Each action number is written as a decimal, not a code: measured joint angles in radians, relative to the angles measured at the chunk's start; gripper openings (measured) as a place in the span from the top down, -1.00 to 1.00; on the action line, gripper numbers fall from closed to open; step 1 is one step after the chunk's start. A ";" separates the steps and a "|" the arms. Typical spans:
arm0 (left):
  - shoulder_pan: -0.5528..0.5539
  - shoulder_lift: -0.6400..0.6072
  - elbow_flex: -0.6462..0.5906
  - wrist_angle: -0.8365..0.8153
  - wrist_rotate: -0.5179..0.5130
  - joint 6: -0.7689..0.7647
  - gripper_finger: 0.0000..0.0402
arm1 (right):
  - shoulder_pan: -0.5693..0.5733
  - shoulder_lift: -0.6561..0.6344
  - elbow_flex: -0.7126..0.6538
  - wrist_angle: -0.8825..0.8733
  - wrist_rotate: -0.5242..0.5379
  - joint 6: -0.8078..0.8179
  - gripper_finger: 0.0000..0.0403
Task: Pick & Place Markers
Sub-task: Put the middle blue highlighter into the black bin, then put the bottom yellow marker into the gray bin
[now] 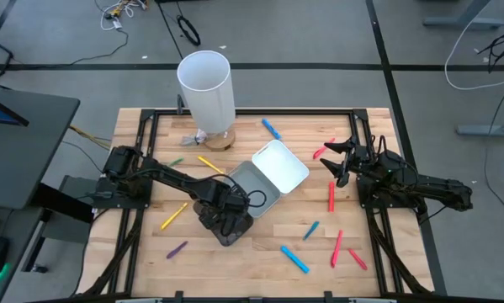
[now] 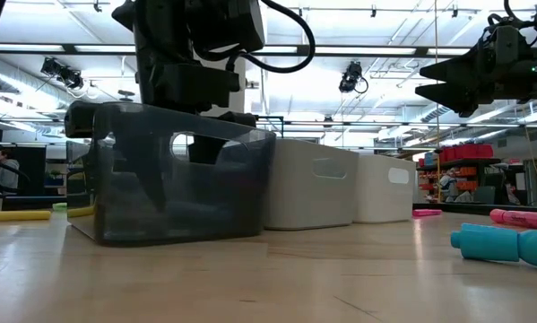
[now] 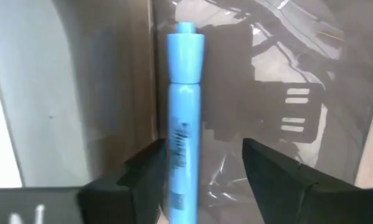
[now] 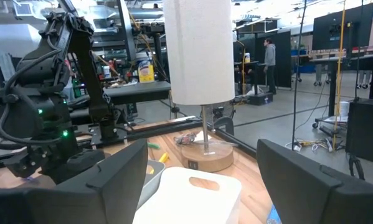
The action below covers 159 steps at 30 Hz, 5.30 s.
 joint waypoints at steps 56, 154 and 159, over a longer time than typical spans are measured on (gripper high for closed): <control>-0.008 -0.314 0.238 -0.354 -0.084 -0.520 -0.23 | 0.000 0.000 0.000 0.000 0.000 0.000 -0.50; -0.076 -0.729 0.084 -0.865 0.020 -1.761 -0.23 | 0.000 0.000 0.000 0.006 0.000 0.000 -0.50; -0.085 -0.729 0.010 -0.786 0.037 -1.780 -0.23 | 0.000 0.000 0.000 0.006 0.000 0.000 -0.50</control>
